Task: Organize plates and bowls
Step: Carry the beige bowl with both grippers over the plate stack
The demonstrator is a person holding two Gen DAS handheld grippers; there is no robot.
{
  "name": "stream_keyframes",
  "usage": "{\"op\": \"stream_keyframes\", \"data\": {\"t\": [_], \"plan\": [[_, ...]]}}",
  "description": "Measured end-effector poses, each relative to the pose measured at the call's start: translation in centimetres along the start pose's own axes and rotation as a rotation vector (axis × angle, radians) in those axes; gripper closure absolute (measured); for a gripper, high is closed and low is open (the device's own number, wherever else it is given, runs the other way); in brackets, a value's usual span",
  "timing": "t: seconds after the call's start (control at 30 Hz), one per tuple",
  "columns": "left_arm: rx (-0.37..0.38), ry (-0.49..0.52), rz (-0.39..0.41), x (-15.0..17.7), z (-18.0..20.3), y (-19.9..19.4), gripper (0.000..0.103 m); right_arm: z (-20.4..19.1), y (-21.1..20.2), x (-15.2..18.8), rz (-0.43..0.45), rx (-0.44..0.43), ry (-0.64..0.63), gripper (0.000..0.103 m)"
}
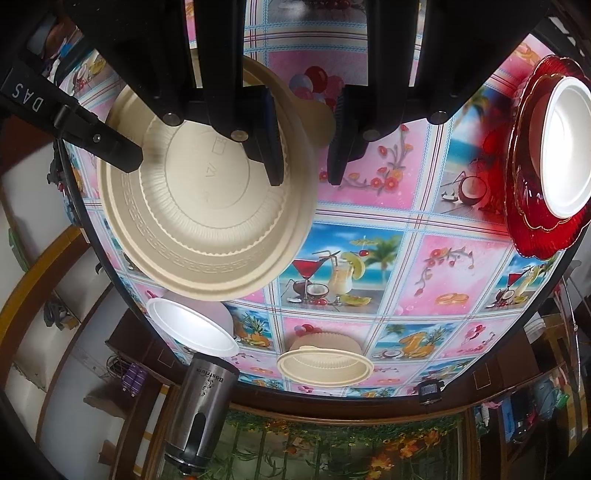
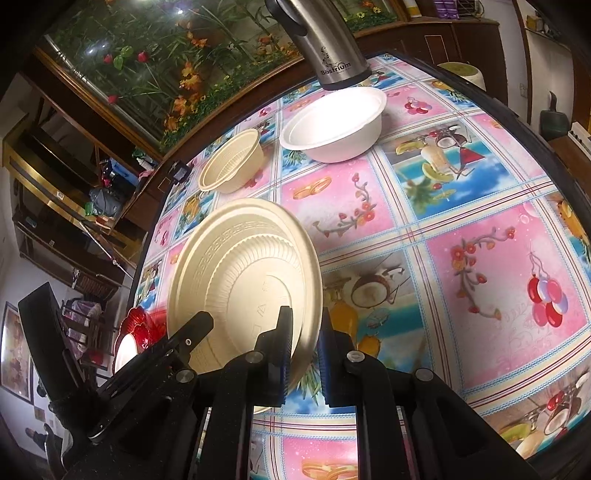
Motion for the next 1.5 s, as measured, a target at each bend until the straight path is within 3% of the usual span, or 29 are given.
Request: {"op": "stream_keyframes", "data": {"t": [0.33, 0.63, 1.17, 1.5], "plan": [[0.004, -0.027, 0.009, 0.4, -1.4, -0.8, 0.081, -1.0, 0.5, 0.1, -0.01, -0.009, -0.024, 0.09], [-0.01, -0.077, 0.062, 0.5, -4.6, -3.3, 0.082, -4.3, 0.9, 0.1, -0.015, -0.036, -0.088, 0.09], [-0.127, -0.274, 0.178, 2.6, -16.3, -9.3, 0.082, -16.6, 4.1, 2.7, -0.088, -0.155, -0.308, 0.091], [-0.205, -0.419, 0.172, 5.4, -23.8, -9.9, 0.082, -24.5, 8.4, 6.5, -0.189, -0.2, -0.436, 0.091]]}}
Point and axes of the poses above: each gripper's, at about its wrist camera, not at the fingertips, and y roughly the way its jaws point, z to its right, x to its underside, the point moved 6 cm from there along y, roughly the way its jaws point, and after that the axes turned 10 degrees about -z, right-handed, at the moved point
